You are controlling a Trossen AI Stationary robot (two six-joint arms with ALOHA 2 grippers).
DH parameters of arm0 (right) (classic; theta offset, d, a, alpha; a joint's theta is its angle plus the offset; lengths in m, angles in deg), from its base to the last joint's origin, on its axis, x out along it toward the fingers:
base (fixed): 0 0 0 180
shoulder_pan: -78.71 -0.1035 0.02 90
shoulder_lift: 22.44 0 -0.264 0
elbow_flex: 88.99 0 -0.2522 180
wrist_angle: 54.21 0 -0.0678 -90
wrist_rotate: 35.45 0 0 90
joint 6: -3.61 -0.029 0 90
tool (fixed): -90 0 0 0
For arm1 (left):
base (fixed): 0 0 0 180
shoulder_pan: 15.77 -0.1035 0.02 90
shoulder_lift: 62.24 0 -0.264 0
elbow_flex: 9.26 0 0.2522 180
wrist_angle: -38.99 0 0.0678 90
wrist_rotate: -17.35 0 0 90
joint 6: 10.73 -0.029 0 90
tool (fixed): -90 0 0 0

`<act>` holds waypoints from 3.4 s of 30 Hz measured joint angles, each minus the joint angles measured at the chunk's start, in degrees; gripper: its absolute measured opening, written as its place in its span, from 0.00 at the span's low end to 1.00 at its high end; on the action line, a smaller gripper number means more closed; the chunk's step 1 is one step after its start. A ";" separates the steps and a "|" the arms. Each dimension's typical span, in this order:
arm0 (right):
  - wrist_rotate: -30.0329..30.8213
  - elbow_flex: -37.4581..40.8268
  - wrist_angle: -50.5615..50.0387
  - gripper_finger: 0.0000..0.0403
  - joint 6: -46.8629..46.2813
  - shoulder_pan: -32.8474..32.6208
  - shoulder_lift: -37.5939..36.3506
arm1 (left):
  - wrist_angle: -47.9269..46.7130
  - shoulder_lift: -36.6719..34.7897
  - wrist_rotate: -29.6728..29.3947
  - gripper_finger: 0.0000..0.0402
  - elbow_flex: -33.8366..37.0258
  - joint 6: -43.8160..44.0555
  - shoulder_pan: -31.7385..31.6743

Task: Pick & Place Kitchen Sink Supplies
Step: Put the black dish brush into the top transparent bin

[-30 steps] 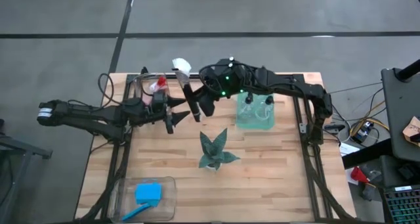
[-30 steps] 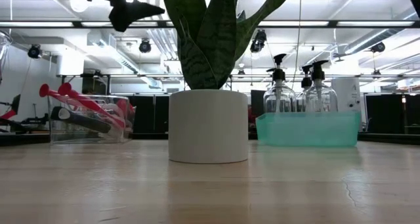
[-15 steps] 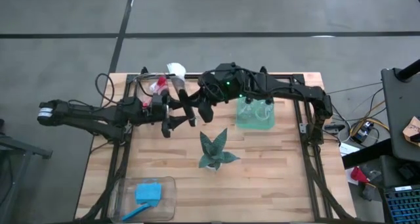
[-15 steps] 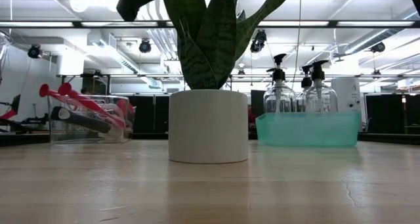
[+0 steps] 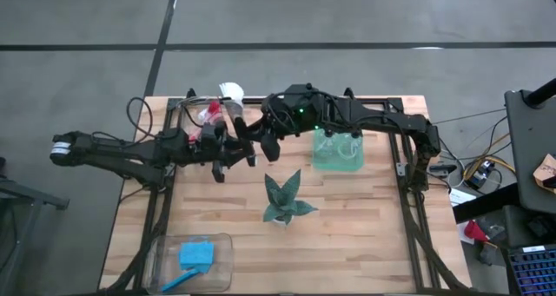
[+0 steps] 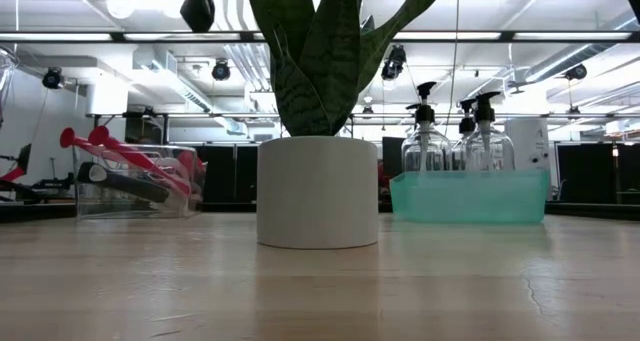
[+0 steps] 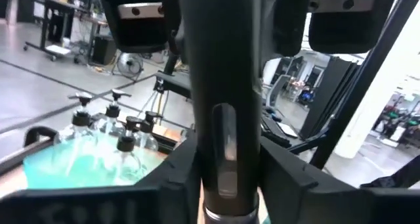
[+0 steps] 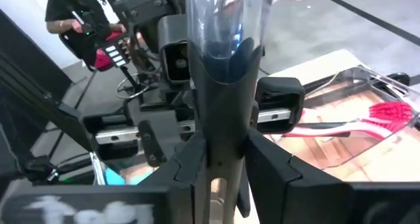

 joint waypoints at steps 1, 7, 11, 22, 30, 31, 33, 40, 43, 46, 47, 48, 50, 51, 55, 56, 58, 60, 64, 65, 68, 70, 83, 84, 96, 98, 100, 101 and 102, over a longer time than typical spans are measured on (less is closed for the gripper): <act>-0.15 0.06 -0.06 0.21 0.12 0.00 0.00 | -0.09 0.02 0.21 0.27 0.00 0.54 0.00; -0.21 0.10 0.05 0.24 1.08 0.00 0.00 | 0.06 0.02 0.16 0.26 0.00 2.21 0.01; -0.17 0.10 -0.18 0.28 2.92 0.00 0.00 | -0.33 0.00 -0.03 0.26 0.00 2.90 0.01; 0.55 -1.43 -9.19 0.61 10.69 1.51 -0.46 | -9.34 -4.10 -0.33 0.26 0.00 6.70 -0.01; 0.56 -0.91 -17.39 0.74 15.51 1.67 -0.55 | -31.79 -13.08 -9.73 0.29 -1.03 12.26 -0.03; 0.59 -0.64 -17.73 0.75 15.48 1.45 -0.55 | -35.84 -14.11 -12.42 0.29 -1.58 13.86 -0.03; 0.67 0.03 -18.17 0.76 15.53 1.04 -0.55 | -44.63 -15.66 -18.43 0.28 -3.18 16.38 -0.05; 0.42 3.38 -18.16 0.76 16.00 -1.98 -0.55 | -63.83 -15.88 -39.31 0.29 -6.00 20.80 -0.25; 0.48 5.42 -18.37 0.74 15.89 -3.26 -0.55 | -67.21 -13.69 -37.14 0.29 -7.09 21.03 -0.89; 0.44 7.18 -18.78 0.73 15.62 -4.57 -0.55 | -74.22 -10.53 -31.74 0.28 -9.20 25.84 -2.08; 0.42 7.83 -18.66 0.72 15.50 -4.92 -0.55 | -77.23 -9.36 -29.67 0.28 -9.99 27.76 -2.72; 0.42 8.44 -18.63 0.72 15.48 -5.24 -0.55 | -80.52 -8.06 -27.33 0.28 -10.86 29.53 -3.62; 0.49 9.56 -18.36 0.71 15.37 -5.69 -0.55 | -86.35 -5.91 -26.32 0.28 -12.47 30.60 -5.44; 0.49 9.95 -18.30 0.70 15.03 -5.93 -0.55 | -88.46 -4.81 -26.79 0.29 -13.15 30.58 -6.23; 0.60 11.28 -17.28 0.69 13.94 -6.93 -0.57 | -92.17 -0.95 -29.68 0.29 -14.90 27.55 -8.64; 0.57 11.49 -17.30 0.69 13.84 -7.22 -0.57 | -91.74 -0.21 -31.13 0.29 -15.38 25.81 -8.94; 0.47 11.70 -17.28 0.68 13.50 -7.74 -0.55 | -91.41 1.16 -35.13 0.29 -15.94 23.76 -9.40; 0.46 11.74 -17.11 0.67 13.12 -8.26 -0.57 | -91.47 2.70 -36.29 0.29 -16.28 21.84 -9.96; 0.49 11.95 -17.11 0.66 12.48 -9.29 -0.61 | -93.56 5.46 -32.53 0.29 -16.30 26.98 -13.82; 0.48 11.95 -17.13 0.66 12.29 -9.51 -0.61 | -93.85 6.12 -31.05 0.29 -16.18 28.53 -15.34; 0.47 11.95 -17.04 0.65 12.25 -10.19 -0.62 | -93.98 7.97 -27.61 0.29 -15.93 29.06 -19.34; 0.51 11.95 -17.04 0.65 12.04 -10.51 -0.61 | -93.79 9.23 -27.39 0.29 -15.93 28.34 -21.21; 0.51 11.95 -16.97 0.63 10.91 -11.56 -0.62 | -89.90 13.84 -21.93 0.33 -15.87 23.03 -26.99; 0.51 12.01 -16.98 0.63 10.91 -11.56 -0.61 | -89.87 13.90 -21.15 0.34 -15.87 23.16 -27.18; 0.51 12.64 -19.24 0.62 9.72 -11.76 -0.61 | -94.65 10.65 -18.40 0.34 -18.96 23.50 -27.27; 0.51 12.67 -19.47 0.61 9.69 -11.76 -0.61 | -94.67 9.95 -16.83 0.35 -19.39 23.70 -27.27; 0.51 12.67 -19.46 0.60 9.71 -11.77 -0.61 | -94.89 9.49 -16.41 0.37 -19.79 24.01 -27.24; 0.50 12.67 -19.46 0.60 9.71 -11.78 -0.61 | -94.93 9.15 -16.39 0.37 -19.85 24.28 -27.24; 0.51 12.67 -19.46 0.59 9.69 -11.78 -0.61 | -95.01 8.89 -16.46 0.38 -19.89 24.26 -27.24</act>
